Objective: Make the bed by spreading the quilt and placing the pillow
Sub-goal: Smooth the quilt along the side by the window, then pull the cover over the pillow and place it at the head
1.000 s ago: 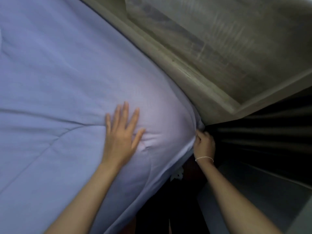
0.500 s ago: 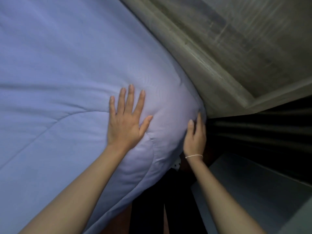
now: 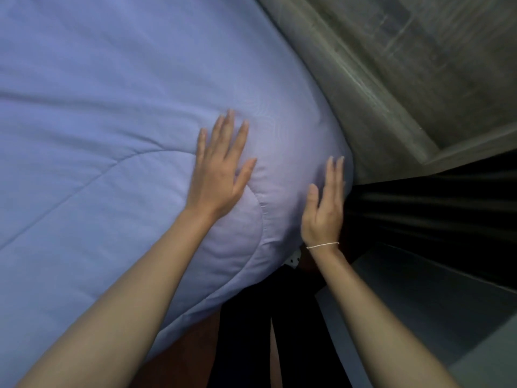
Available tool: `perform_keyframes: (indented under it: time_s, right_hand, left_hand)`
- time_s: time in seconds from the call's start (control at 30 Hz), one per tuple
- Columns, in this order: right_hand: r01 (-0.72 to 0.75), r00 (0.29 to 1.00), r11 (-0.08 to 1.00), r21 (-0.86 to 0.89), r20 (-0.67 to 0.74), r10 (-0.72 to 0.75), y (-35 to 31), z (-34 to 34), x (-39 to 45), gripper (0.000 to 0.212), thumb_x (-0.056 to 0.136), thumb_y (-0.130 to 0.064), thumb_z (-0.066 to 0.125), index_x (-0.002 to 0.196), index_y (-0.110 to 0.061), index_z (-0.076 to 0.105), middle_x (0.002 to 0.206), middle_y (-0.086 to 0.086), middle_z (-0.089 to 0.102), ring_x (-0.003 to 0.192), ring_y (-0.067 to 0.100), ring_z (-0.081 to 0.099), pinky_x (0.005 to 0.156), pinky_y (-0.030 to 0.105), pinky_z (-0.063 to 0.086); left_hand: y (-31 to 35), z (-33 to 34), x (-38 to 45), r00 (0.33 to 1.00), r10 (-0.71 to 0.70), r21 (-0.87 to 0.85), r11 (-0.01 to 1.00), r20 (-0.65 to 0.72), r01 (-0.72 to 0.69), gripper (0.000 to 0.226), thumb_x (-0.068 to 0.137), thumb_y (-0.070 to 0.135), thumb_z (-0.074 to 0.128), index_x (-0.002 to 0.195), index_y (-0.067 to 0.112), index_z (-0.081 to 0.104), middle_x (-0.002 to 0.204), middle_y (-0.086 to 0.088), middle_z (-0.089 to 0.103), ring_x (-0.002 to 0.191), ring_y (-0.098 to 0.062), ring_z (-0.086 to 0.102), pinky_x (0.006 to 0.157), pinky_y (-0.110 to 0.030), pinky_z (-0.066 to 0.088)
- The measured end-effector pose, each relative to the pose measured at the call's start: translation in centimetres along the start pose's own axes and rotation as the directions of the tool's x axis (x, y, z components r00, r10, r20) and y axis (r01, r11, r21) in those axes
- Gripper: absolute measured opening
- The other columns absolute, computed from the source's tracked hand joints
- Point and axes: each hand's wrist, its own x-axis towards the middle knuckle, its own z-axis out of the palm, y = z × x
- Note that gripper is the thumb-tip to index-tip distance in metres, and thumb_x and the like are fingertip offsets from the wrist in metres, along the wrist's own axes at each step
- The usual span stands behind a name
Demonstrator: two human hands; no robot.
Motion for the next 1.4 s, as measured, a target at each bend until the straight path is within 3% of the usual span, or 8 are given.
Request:
perform_keyframes:
  time_s: [0.17,0.27,0.37,0.57,0.7,0.83,1.1,1.4]
  right_hand:
    - [-0.183,0.975,0.983,-0.004,0.129,0.182,3.6,1.9,-0.2,0.057,0.101,-0.037,0.029,0.152,-0.018,0.013,0.16,0.009,0.007,0.148,0.022,0.01,0.119,0.042,0.018]
    - [-0.489,0.809,0.858,-0.16,0.285,0.514,7.3,1.1,-2.2,0.058,0.101,-0.037,0.032,0.153,-0.022,0.009,0.16,0.01,0.008,0.144,0.031,0.023,0.113,0.036,0.029]
    - [-0.406,0.669,0.82,-0.403,0.48,0.567,8.8,-0.4,-4.2,0.07,0.097,-0.041,0.043,0.153,-0.026,0.003,0.159,0.018,0.007,0.134,0.045,0.035,0.105,0.041,0.036]
    - [-0.266,0.915,0.938,-0.224,0.248,0.319,2.1,-2.9,-3.4,0.053,0.085,-0.007,0.061,0.136,-0.001,0.046,0.135,0.028,0.048,0.123,0.043,0.049,0.102,0.043,0.04]
    - [-0.032,0.994,0.993,-0.117,0.103,0.044,-7.5,-2.9,-1.8,0.049,0.082,-0.024,0.046,0.122,0.002,0.056,0.117,0.025,0.058,0.107,0.041,0.056,0.096,0.042,0.044]
    - [0.163,0.976,0.985,-0.048,0.154,-0.154,-16.8,-0.3,-2.1,0.051,0.08,-0.027,0.043,0.122,0.0,0.057,0.116,0.023,0.059,0.107,0.038,0.054,0.098,0.039,0.038]
    - [0.354,0.865,0.934,-0.044,0.395,-0.31,-31.3,8.0,-8.3,0.056,0.077,-0.002,0.07,0.13,-0.006,0.053,0.131,0.025,0.048,0.121,0.042,0.046,0.102,0.049,0.04]
    - [0.475,0.685,0.832,-0.288,0.715,-0.143,-35.6,13.4,-13.3,0.071,0.088,-0.036,0.059,0.149,-0.026,0.024,0.158,0.012,0.013,0.143,0.03,0.023,0.112,0.039,0.031]
  left_hand:
    - [-4.8,-1.0,-2.5,0.894,-0.426,-0.001,0.903,-0.135,0.43,0.055,0.1,0.042,0.023,0.149,0.017,0.024,0.157,-0.018,0.014,0.146,-0.032,0.011,0.115,-0.052,0.002]
    - [-6.0,-0.8,-5.7,0.784,-0.616,0.003,0.786,-0.081,0.618,0.059,0.098,0.046,0.024,0.151,0.02,0.015,0.158,-0.015,0.007,0.147,-0.029,0.005,0.115,-0.054,0.002]
    - [-5.1,-0.4,-7.6,0.79,-0.613,0.071,0.787,-0.015,0.612,0.063,0.095,0.049,0.018,0.151,0.019,0.012,0.158,-0.015,0.01,0.146,-0.029,0.01,0.115,-0.051,0.005]
    - [-5.0,-3.5,-7.4,0.75,-0.612,0.067,0.784,0.248,0.618,0.071,0.09,0.057,0.019,0.15,0.019,0.018,0.157,-0.013,0.017,0.145,-0.028,0.017,0.115,-0.048,0.015]
    - [-6.3,-8.0,-8.6,0.776,-0.546,-0.025,0.813,0.317,0.582,0.063,0.096,0.05,0.032,0.15,0.02,0.016,0.158,-0.009,0.016,0.145,-0.023,0.015,0.115,-0.043,0.016]
    - [-8.8,-13.4,-13.6,0.748,-0.609,-0.146,0.741,0.262,0.655,0.083,0.079,0.063,0.005,0.15,0.022,0.015,0.158,-0.009,0.013,0.145,-0.025,0.015,0.116,-0.044,0.014]
    - [-21.2,-21.1,-24.2,0.677,-0.734,-0.153,0.663,0.06,0.733,0.056,0.098,0.034,0.039,0.149,0.018,0.02,0.158,-0.011,0.014,0.144,-0.025,0.017,0.116,-0.044,0.019]
    - [-29.4,-22.0,-30.3,0.608,-0.786,-0.203,0.618,-0.117,0.76,0.046,0.092,0.025,0.052,0.135,0.011,0.046,0.147,-0.013,0.039,0.129,-0.032,0.044,0.104,-0.043,0.039]
